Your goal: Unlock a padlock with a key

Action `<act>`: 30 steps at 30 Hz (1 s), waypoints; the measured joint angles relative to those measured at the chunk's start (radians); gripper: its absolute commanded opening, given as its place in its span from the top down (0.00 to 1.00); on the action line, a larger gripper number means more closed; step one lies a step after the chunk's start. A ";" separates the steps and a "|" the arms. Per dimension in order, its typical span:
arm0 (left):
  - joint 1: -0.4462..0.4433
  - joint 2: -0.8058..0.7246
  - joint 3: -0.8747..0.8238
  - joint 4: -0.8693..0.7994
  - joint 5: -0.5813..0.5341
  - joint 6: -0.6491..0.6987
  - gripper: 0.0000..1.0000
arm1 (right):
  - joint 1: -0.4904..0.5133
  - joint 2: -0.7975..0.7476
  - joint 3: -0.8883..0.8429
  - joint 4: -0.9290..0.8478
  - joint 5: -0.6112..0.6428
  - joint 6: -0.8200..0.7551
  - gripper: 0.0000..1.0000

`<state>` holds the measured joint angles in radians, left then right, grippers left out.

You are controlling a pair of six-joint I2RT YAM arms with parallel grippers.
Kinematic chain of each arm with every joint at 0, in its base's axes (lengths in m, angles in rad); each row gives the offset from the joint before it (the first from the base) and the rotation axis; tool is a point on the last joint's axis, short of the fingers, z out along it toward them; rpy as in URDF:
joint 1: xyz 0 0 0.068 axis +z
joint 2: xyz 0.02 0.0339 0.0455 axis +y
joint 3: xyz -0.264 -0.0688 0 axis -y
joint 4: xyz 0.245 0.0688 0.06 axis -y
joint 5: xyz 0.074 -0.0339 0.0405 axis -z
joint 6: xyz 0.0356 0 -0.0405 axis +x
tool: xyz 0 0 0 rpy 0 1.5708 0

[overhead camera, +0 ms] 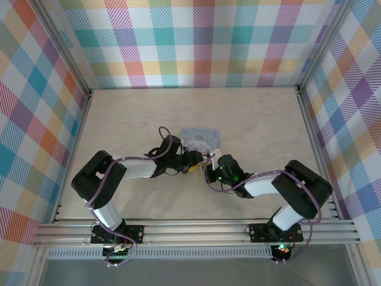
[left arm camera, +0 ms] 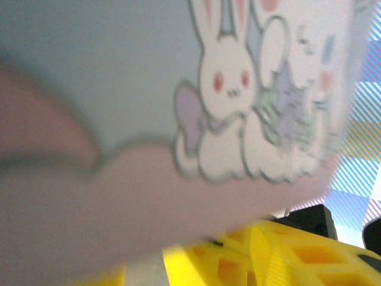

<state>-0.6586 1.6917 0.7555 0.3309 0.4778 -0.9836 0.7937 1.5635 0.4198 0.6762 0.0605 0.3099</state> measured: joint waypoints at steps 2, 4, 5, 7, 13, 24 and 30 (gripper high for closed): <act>0.001 -0.026 -0.015 -0.024 0.000 0.000 0.36 | 0.000 0.000 0.000 -0.002 0.000 0.000 0.98; 0.006 -0.057 -0.030 -0.051 0.000 0.000 0.33 | 0.000 0.000 0.000 -0.004 0.000 0.003 0.98; 0.008 -0.071 -0.034 -0.065 -0.001 0.001 0.31 | 0.000 0.000 0.000 -0.005 0.000 0.004 0.98; 0.015 -0.104 -0.042 -0.087 -0.007 0.000 0.30 | 0.000 0.000 0.001 -0.014 -0.002 0.011 0.98; 0.042 -0.242 -0.116 -0.096 -0.065 -0.017 0.27 | 0.000 -0.001 0.035 -0.090 -0.028 0.041 0.98; 0.042 -0.347 -0.317 0.049 -0.174 -0.194 0.37 | 0.000 -0.014 0.116 -0.254 -0.095 0.155 0.99; 0.031 -0.346 -0.329 0.121 -0.200 -0.251 0.40 | 0.000 -0.014 0.143 -0.293 -0.136 0.290 0.99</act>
<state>-0.6273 1.3453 0.4263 0.4522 0.2783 -1.2343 0.7937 1.5494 0.5625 0.3828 -0.0757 0.5999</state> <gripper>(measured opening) 0.612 0.056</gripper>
